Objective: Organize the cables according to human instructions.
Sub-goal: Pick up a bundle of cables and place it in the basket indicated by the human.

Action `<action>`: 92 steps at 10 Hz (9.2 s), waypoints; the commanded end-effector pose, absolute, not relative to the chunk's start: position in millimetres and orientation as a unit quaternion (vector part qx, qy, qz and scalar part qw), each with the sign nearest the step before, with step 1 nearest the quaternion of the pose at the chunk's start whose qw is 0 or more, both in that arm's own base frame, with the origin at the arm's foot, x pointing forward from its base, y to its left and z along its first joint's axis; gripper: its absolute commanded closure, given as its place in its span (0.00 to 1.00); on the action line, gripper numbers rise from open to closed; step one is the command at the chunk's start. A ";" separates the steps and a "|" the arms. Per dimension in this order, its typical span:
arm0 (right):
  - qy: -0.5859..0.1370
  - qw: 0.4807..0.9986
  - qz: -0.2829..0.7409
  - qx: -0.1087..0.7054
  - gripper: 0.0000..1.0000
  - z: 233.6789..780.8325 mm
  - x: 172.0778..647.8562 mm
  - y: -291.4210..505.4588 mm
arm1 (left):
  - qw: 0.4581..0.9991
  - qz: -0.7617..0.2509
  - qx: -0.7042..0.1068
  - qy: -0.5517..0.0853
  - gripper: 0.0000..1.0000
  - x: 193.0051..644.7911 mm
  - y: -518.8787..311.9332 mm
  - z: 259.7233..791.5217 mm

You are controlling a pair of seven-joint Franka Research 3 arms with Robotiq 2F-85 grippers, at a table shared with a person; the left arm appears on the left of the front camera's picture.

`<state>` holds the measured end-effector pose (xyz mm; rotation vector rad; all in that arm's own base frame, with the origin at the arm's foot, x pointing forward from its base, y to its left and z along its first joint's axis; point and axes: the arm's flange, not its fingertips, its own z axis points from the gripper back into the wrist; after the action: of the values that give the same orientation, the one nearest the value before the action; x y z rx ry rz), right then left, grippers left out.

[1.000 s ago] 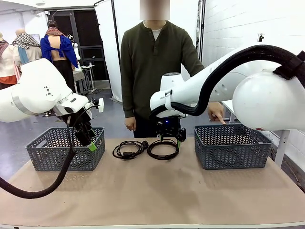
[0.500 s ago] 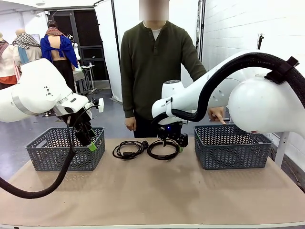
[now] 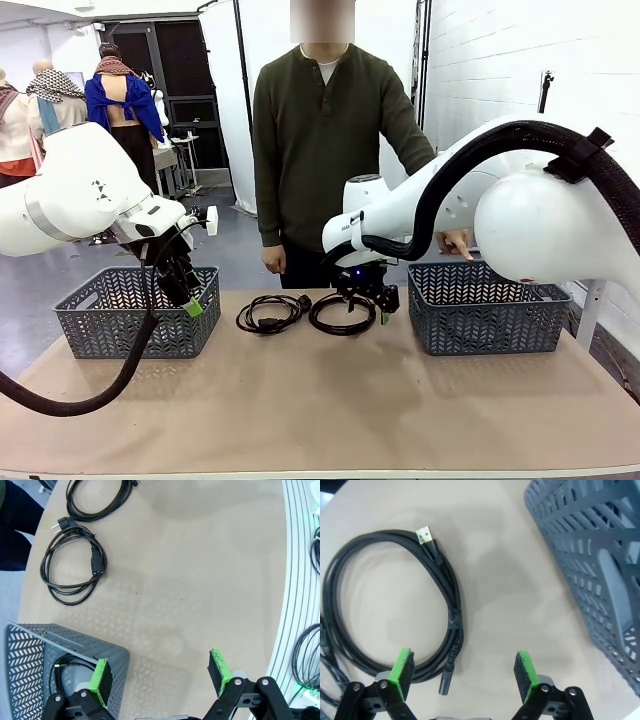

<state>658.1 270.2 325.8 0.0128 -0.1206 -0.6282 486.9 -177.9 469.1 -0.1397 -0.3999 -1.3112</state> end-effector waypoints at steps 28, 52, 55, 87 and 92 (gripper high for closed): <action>-0.081 0.944 -0.317 -0.038 1.00 349.4 682.3 277.1 | 0.772 -0.604 -0.064 -0.185 0.00 487.0 -177.9 470.3; -0.032 0.853 0.521 -0.017 1.00 507.6 638.9 226.9 | 0.772 -0.604 -0.064 -0.185 0.00 487.0 -177.9 470.3; -0.029 0.799 0.601 -0.018 1.00 517.1 645.3 182.3 | 0.772 -0.604 -0.064 -0.185 0.00 487.0 -177.9 470.3; -0.004 0.713 0.700 -0.028 0.40 464.2 743.3 39.5 | 0.772 -0.604 -0.064 -0.185 0.00 487.0 -177.9 470.3; -0.013 0.717 0.696 -0.031 0.00 472.6 746.1 38.9 | 0.772 -0.604 -0.064 -0.185 0.00 487.0 -177.9 470.3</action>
<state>735.4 39.6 465.3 -0.0625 -0.0377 1.5259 487.1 -177.9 469.1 -0.1402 -0.4001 -1.3109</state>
